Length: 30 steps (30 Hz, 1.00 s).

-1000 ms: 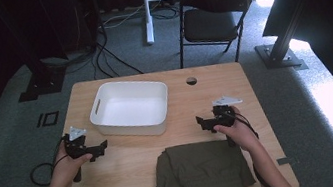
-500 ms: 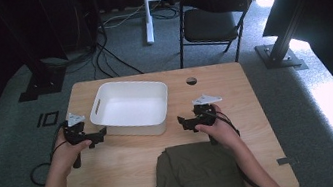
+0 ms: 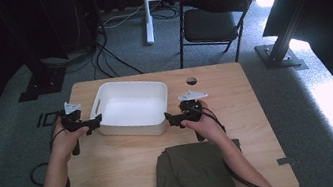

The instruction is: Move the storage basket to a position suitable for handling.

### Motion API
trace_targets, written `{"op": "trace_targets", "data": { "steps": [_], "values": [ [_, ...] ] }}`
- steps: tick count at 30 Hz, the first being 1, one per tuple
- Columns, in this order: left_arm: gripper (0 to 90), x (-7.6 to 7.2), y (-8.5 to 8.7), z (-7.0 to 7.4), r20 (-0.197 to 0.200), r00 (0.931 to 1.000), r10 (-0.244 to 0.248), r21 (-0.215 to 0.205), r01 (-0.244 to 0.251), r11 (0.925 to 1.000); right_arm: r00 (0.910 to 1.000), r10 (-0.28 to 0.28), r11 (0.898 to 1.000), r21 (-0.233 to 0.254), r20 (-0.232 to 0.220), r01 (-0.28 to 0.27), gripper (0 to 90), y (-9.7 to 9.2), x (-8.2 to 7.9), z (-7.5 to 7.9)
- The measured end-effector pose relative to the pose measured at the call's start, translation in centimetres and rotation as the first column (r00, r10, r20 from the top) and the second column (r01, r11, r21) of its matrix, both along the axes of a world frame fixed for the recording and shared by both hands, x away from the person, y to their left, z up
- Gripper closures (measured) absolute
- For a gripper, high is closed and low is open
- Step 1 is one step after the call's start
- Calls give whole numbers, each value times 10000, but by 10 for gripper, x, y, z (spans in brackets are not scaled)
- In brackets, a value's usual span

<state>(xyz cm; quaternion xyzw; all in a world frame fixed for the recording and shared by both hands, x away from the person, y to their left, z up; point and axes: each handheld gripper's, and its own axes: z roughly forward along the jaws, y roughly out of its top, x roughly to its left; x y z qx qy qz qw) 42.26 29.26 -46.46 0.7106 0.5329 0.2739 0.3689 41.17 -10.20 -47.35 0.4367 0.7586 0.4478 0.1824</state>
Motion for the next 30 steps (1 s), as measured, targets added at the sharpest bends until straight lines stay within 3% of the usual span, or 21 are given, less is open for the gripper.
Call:
{"op": "trace_targets", "data": {
  "steps": [4, 6, 11, 14, 16, 19, 26, 30],
  "values": [
    [222, 5, 0, -4, 362, 9993, 87, 146, -92, 9999, 9998, -175, 9998, 33, 98, 175, 190, 9, 4, 0],
    [225, 7, -1, -7, 388, 9992, 134, 185, -141, 9997, 9998, -167, 9999, -4, 105, 167, 200, 11, 4, 0],
    [354, 11, -3, -16, 299, 9993, 231, 235, -238, 9994, 9997, -244, 9993, -272, -89, 242, 302, 23, 9, -7],
    [512, 12, -3, -20, 243, 9992, 316, 296, -323, 9990, 9990, -415, 9982, -433, -144, 408, 363, 28, 10, -9],
    [604, 13, -2, -23, 258, 9989, 392, 580, -406, 9975, 9986, -504, 9975, -499, -187, 494, 389, 31, 11, -12],
    [637, 14, -4, -25, 289, 9982, 523, 354, -533, 9980, 9982, -572, 9968, -579, -199, 559, 406, 35, 12, -14],
    [830, 13, -14, -28, 420, 9975, 562, 683, -589, 9959, 9966, -818, 9930, -853, 86, 822, 525, 46, 10, -17],
    [844, 12, -16, -28, 347, 9966, 741, 645, -762, 9950, 9941, -1081, 9908, -820, -45, 1074, 556, 48, 7, -16]
  ]
}}
